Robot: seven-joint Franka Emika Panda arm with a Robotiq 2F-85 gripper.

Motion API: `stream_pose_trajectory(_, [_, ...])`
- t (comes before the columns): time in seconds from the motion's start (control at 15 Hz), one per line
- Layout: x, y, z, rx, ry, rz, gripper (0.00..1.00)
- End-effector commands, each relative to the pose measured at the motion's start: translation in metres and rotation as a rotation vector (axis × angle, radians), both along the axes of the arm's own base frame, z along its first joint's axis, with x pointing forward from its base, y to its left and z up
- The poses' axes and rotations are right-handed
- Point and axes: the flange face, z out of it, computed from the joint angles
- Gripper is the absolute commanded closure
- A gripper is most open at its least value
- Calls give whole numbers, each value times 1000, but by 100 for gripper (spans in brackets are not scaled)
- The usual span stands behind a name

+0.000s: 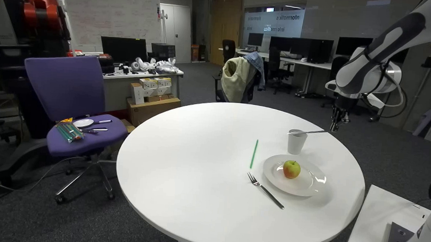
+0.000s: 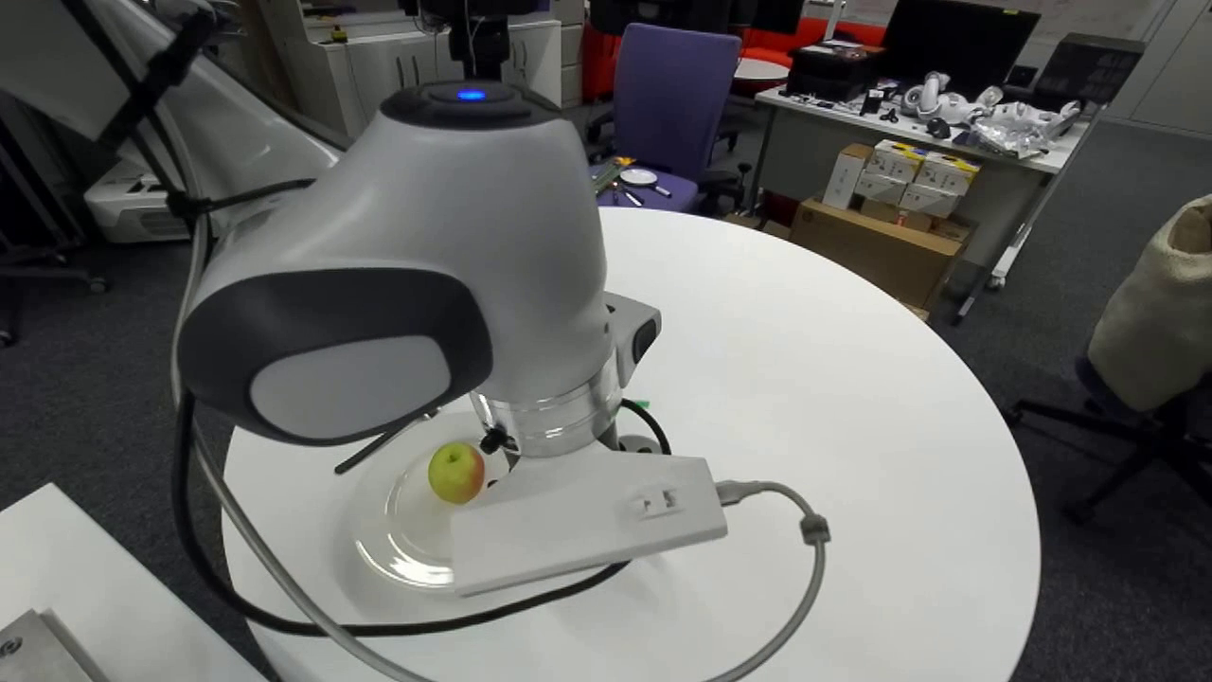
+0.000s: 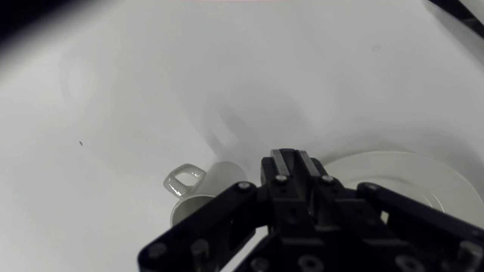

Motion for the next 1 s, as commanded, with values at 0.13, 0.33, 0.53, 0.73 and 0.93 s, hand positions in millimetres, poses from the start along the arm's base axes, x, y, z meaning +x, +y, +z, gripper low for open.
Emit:
stream_pose_trajectory(0.13, [-11, 7, 12, 90, -20, -58, 97])
stream_pose_trajectory(0.33, [-14, 6, 12, 123, -51, -156, 97])
stream_pose_trajectory(0.53, [-18, -1, 11, 136, -97, -284, 97])
stream_pose_trajectory(0.73, [-18, -6, 11, 121, -104, -370, 97])
stream_pose_trajectory(0.93, [-18, -9, 9, 127, -63, -410, 97])
